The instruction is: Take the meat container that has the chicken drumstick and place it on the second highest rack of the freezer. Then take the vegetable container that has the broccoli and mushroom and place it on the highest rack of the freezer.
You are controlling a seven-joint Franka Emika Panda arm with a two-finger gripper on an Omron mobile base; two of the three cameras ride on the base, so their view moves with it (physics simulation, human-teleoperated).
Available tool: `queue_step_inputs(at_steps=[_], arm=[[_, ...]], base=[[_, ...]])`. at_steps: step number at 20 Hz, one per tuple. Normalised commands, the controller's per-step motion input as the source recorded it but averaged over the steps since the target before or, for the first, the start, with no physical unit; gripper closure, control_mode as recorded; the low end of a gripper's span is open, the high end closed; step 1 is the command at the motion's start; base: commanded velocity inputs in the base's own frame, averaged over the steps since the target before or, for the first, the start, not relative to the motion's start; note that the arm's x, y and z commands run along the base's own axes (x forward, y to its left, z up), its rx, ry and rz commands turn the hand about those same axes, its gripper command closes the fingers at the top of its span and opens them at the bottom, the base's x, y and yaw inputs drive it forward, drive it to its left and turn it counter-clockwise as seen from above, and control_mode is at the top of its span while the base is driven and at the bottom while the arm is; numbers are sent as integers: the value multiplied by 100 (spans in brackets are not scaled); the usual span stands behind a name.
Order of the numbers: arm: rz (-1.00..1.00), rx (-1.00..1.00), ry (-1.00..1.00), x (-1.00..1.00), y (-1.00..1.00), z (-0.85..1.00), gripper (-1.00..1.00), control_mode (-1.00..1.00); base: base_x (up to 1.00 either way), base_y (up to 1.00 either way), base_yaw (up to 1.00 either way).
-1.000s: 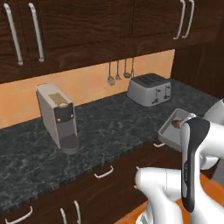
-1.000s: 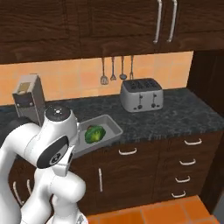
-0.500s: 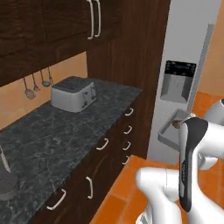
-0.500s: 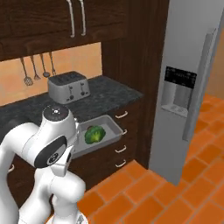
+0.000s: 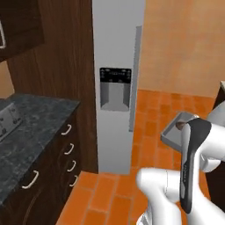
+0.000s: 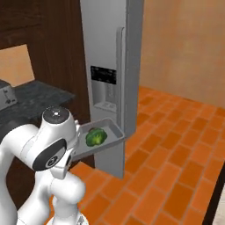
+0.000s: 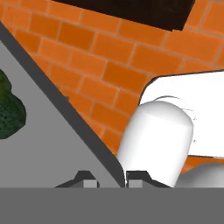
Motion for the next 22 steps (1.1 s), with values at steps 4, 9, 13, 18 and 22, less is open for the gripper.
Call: queue_step_inputs(at_steps=[4,9,13,18,22], arm=[[0,0,0,0,0,0,100,100],[0,0,0,0,0,0,100,100],[0,0,0,0,0,0,100,100],[0,0,0,0,0,0,100,100],[0,0,0,0,0,0,100,100]], base=[[100,-76,-30],[67,-91,-34],[100,-73,-24],[100,-37,-11],[100,-64,-5]])
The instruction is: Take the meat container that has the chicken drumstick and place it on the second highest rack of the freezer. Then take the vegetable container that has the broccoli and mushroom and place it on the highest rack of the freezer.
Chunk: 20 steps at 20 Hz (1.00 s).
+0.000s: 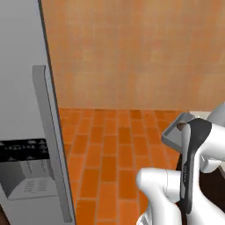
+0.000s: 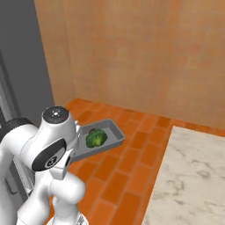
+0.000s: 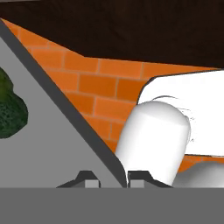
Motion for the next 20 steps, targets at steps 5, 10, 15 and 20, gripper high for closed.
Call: queue_step_inputs(at_steps=[5,10,15,20], arm=[[0,0,0,0,0,0,100,100],[0,0,0,0,0,0,100,100],[0,0,0,0,0,0,100,100],[0,0,0,0,0,0,100,100]], base=[[100,-35,-1],[100,-32,0],[100,-49,-1],[81,-55,34]])
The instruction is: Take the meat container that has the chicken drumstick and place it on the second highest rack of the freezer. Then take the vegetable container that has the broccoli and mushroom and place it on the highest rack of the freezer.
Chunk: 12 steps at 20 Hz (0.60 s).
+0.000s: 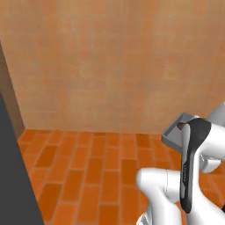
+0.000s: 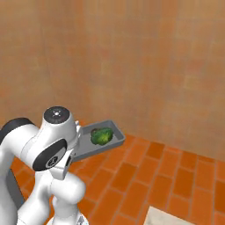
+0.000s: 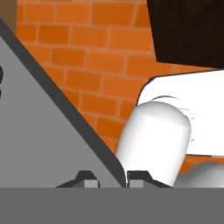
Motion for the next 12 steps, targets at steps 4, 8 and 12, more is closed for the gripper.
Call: queue_step_inputs(at_steps=[4,8,12], arm=[[0,0,0,0,0,0,100,100],[0,0,0,0,0,0,100,100],[0,0,0,0,0,0,100,100]], base=[[0,0,100],[-8,-9,96],[-16,-11,95]])
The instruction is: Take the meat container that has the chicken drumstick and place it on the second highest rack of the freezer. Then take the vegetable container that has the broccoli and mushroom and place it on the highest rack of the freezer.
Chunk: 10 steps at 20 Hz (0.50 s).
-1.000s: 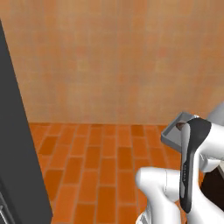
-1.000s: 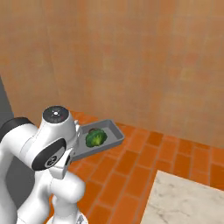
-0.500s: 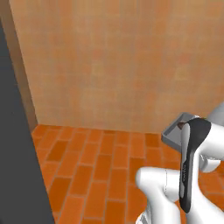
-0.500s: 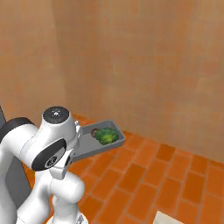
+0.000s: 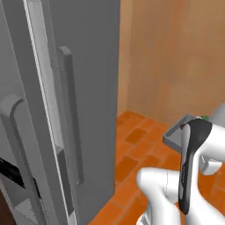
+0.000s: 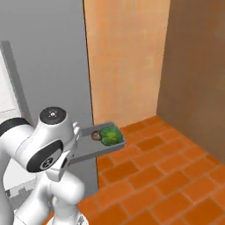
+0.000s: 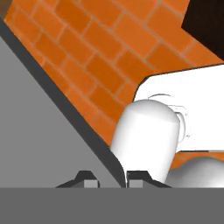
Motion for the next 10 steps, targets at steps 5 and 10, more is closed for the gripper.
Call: queue_step_inputs(at_steps=[5,10], arm=[[0,0,0,0,0,0,100,100],[0,0,0,0,0,0,100,100]], base=[[-17,-15,94],[-17,-25,90]])
